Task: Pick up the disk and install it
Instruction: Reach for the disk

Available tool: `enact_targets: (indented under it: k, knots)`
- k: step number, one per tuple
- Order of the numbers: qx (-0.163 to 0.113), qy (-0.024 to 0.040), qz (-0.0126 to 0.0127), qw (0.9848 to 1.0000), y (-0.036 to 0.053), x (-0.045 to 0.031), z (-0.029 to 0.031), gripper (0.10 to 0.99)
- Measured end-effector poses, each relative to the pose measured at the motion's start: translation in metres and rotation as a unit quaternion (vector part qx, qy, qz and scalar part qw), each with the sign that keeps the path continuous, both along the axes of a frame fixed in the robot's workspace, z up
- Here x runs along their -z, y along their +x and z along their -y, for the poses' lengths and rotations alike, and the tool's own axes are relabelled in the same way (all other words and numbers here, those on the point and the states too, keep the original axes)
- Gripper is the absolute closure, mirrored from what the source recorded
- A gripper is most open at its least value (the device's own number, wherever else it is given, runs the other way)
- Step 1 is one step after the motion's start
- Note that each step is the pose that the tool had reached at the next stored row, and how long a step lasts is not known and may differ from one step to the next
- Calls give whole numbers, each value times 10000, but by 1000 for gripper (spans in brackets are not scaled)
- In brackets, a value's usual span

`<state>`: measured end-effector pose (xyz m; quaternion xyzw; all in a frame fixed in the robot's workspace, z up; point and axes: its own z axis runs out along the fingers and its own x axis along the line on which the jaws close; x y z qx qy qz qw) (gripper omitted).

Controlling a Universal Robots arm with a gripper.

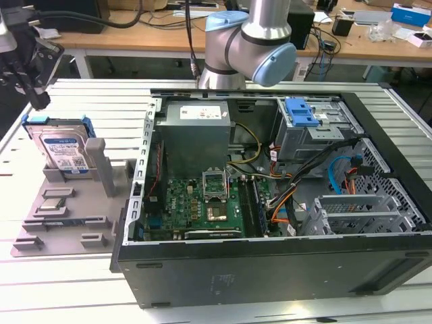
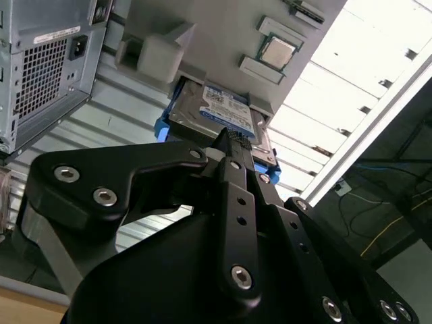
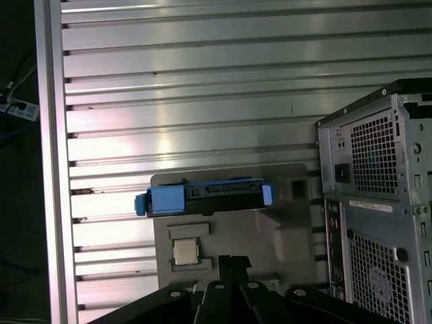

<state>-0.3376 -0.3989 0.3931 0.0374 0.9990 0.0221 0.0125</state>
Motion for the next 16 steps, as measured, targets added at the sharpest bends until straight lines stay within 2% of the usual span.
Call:
enact_targets:
  k: [8,16]
  knots:
    - [1,0,-1,10000,-173,0,0,980]
    - [0,0,0,10000,-408,1,0,980]
